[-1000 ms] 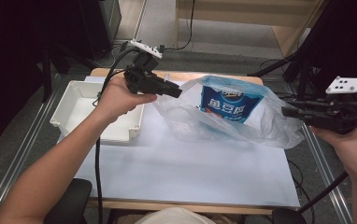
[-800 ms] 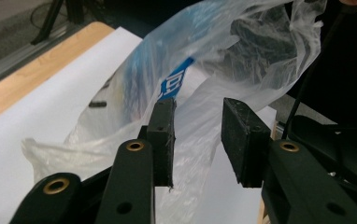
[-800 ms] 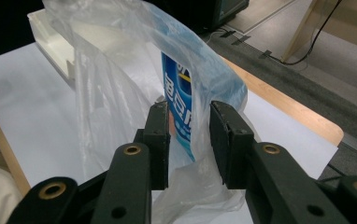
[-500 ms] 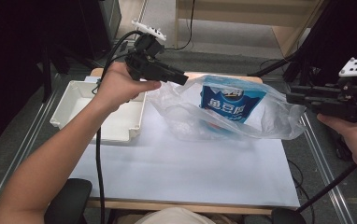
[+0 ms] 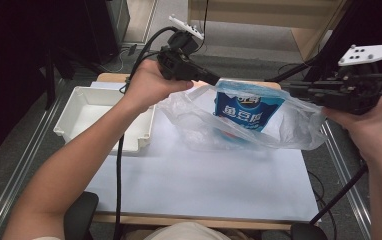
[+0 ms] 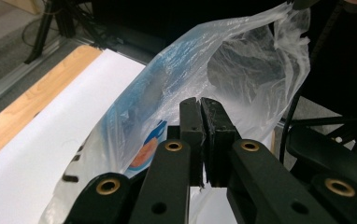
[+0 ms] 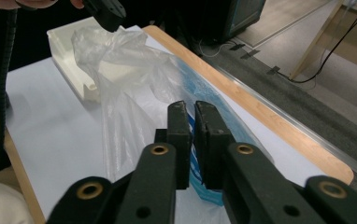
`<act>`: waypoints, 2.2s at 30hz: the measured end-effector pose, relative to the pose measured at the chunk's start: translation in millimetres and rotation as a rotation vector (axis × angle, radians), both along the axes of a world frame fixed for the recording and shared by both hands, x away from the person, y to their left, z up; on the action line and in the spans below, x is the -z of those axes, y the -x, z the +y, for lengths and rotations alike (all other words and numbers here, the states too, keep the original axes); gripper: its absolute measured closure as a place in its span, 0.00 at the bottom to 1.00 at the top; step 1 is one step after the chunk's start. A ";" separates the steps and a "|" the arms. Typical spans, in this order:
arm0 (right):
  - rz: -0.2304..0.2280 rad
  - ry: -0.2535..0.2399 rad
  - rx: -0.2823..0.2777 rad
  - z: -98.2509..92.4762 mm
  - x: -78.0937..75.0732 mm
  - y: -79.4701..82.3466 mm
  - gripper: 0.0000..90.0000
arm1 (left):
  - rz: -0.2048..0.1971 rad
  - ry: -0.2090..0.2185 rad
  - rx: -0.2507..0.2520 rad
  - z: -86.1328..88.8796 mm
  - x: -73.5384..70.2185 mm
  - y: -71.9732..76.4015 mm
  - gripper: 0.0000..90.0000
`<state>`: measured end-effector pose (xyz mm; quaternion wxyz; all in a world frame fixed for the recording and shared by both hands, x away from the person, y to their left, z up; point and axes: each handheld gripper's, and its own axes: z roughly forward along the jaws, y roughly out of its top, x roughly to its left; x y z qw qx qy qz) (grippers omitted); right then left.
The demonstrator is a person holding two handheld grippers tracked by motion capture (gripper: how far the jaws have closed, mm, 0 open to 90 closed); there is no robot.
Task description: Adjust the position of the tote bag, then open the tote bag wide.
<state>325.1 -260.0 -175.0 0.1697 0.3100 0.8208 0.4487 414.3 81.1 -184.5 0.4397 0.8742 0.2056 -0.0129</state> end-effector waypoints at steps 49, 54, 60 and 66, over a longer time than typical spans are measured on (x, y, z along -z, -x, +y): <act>0.132 0.016 0.096 -15.7 98.2 -23.9 1.00 | 0.076 -0.064 -0.100 5.2 83.3 -34.9 1.00; 0.166 0.014 0.130 -18.5 98.5 -29.1 1.00 | 0.066 -0.076 -0.119 4.5 84.1 -40.4 1.00; 0.142 0.048 0.153 -22.1 96.0 -33.5 1.00 | 0.039 -0.085 -0.139 3.6 80.0 -44.5 1.00; 0.124 0.078 0.172 -23.0 89.3 -38.6 1.00 | 0.025 -0.082 -0.162 2.1 73.5 -52.3 1.00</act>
